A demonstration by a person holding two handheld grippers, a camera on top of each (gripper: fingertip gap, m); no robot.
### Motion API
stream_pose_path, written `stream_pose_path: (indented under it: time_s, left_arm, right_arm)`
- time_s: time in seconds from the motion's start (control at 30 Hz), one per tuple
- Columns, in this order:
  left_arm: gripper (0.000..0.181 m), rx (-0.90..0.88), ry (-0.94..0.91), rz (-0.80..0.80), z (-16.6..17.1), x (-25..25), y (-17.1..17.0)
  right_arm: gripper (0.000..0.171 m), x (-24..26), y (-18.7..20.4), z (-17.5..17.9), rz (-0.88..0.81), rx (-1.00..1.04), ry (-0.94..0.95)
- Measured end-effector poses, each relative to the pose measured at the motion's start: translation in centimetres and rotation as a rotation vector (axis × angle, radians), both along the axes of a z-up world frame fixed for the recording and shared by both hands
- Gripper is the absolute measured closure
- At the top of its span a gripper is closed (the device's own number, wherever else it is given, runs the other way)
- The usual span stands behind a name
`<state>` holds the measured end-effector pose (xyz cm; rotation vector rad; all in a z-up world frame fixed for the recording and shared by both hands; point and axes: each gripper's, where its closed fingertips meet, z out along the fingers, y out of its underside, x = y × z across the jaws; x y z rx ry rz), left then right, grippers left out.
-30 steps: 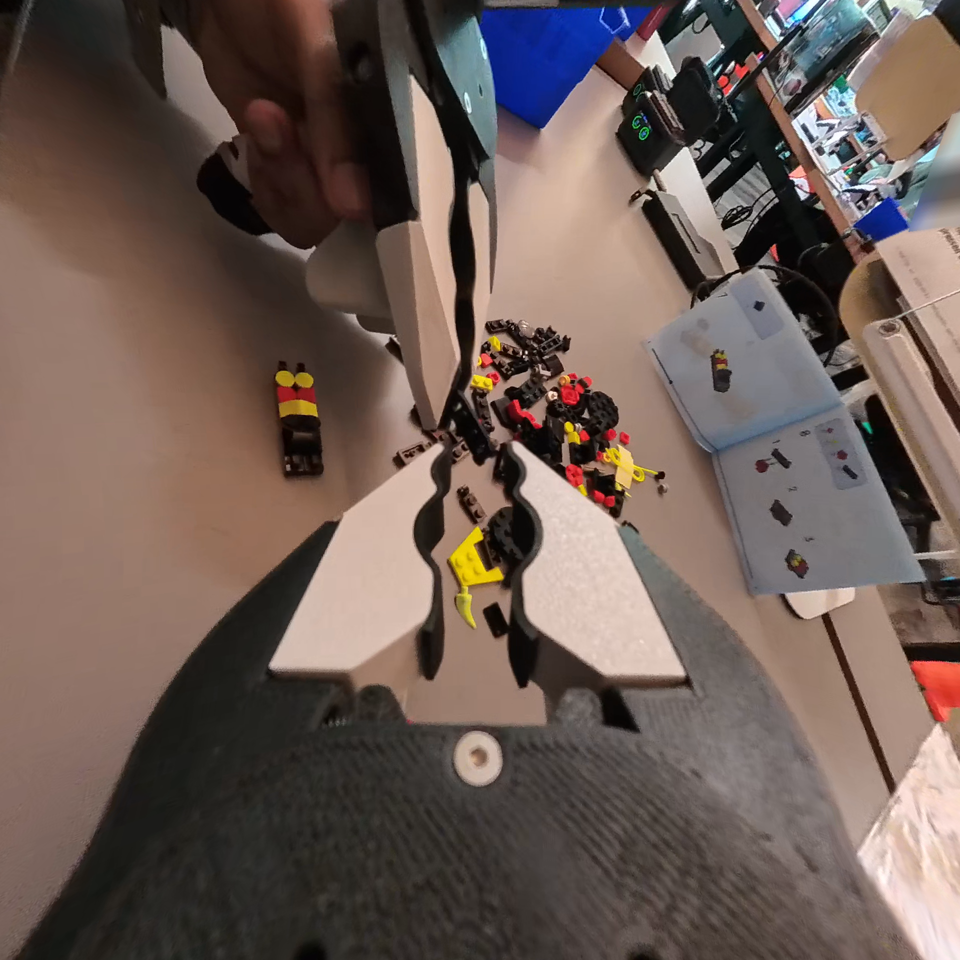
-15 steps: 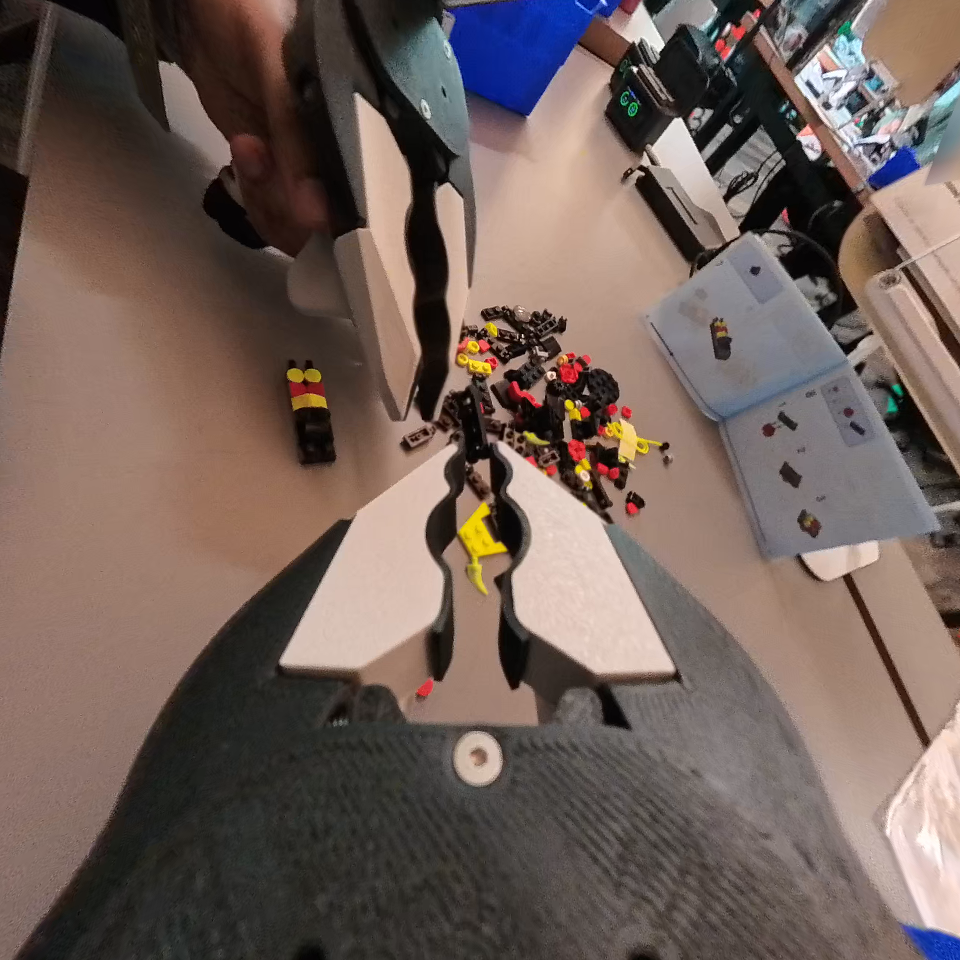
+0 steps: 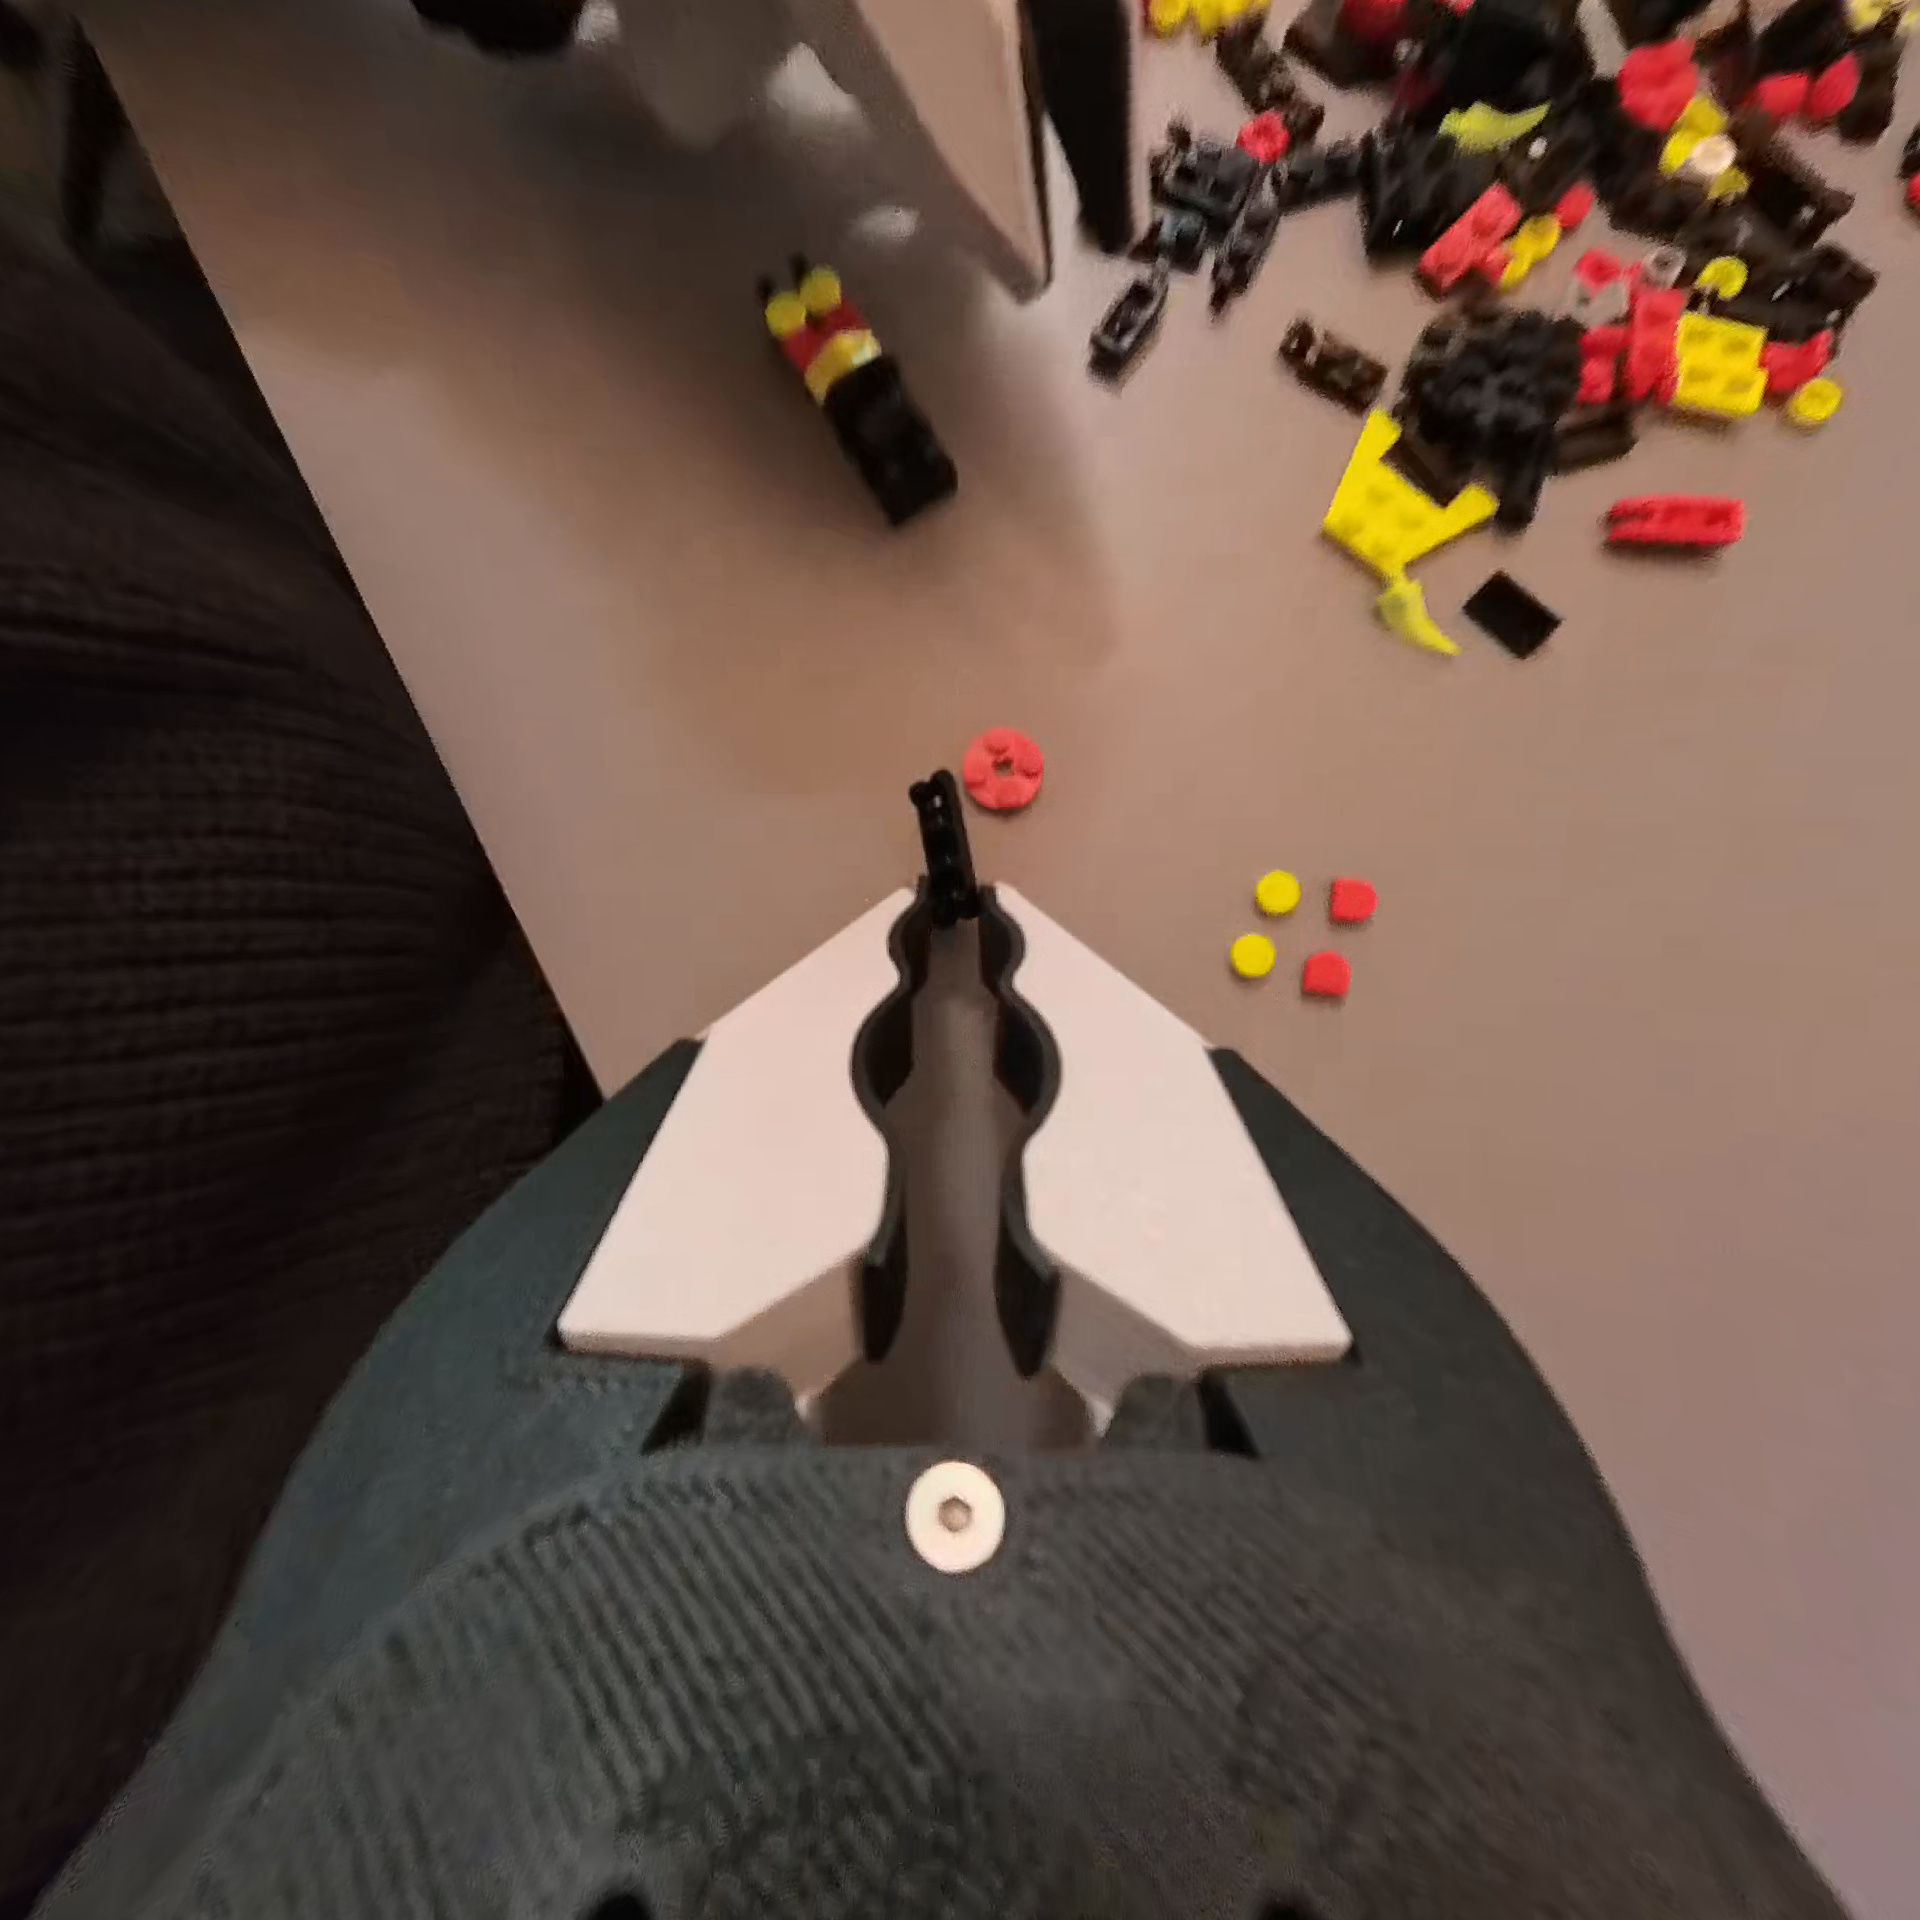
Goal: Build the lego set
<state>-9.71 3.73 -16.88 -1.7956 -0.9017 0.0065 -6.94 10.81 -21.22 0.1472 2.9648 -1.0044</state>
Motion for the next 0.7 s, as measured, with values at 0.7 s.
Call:
stream_pose_path:
  time_s: [0.7]
  left_arm:
    - [0.168, 0.003, -0.012, 0.004, -0.2, -0.2, -0.2]
  right_arm:
    - [0.151, -1.1, -1.4, 1.0, -0.005, -0.057, 0.094]
